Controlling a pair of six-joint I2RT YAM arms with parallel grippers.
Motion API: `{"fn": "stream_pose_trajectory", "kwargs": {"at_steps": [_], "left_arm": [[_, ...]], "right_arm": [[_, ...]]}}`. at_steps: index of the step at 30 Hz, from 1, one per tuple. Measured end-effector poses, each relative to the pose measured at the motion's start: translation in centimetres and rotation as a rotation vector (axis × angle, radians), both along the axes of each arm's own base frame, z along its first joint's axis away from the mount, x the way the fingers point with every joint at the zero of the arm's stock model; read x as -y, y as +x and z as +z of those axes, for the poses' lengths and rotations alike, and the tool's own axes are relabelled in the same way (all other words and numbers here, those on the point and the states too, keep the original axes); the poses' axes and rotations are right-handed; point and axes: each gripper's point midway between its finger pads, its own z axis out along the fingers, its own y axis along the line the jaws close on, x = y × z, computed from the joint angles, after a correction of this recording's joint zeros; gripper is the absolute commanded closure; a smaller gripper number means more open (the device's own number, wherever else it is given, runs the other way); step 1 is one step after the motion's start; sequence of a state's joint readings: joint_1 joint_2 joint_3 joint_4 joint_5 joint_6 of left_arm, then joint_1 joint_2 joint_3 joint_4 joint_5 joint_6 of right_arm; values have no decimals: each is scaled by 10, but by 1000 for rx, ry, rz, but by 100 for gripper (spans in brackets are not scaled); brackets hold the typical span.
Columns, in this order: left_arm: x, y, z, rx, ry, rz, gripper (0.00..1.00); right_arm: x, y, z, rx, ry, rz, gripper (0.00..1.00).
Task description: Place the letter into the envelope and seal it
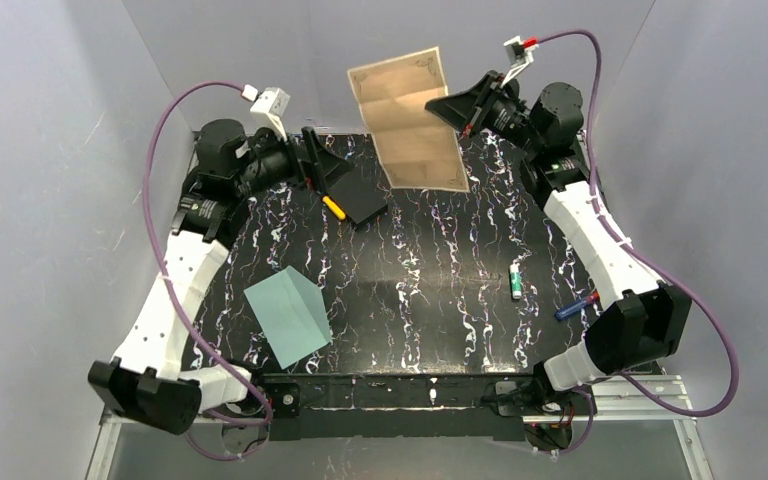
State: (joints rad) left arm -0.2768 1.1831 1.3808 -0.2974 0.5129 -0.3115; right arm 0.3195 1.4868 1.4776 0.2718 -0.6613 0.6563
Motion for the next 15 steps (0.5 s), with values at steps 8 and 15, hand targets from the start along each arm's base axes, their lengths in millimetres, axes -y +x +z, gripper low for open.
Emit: {"fn": "stream_pose_trajectory", "kwargs": {"at_steps": [8,15], "left_arm": [[43,50,28,-112,-253,-92,2],[50,76,65,-50,-311,-148,3]], "right_arm": [[24,16,65,-64,359,-168,99],[26,26,69,-162,544,-124,99]]}}
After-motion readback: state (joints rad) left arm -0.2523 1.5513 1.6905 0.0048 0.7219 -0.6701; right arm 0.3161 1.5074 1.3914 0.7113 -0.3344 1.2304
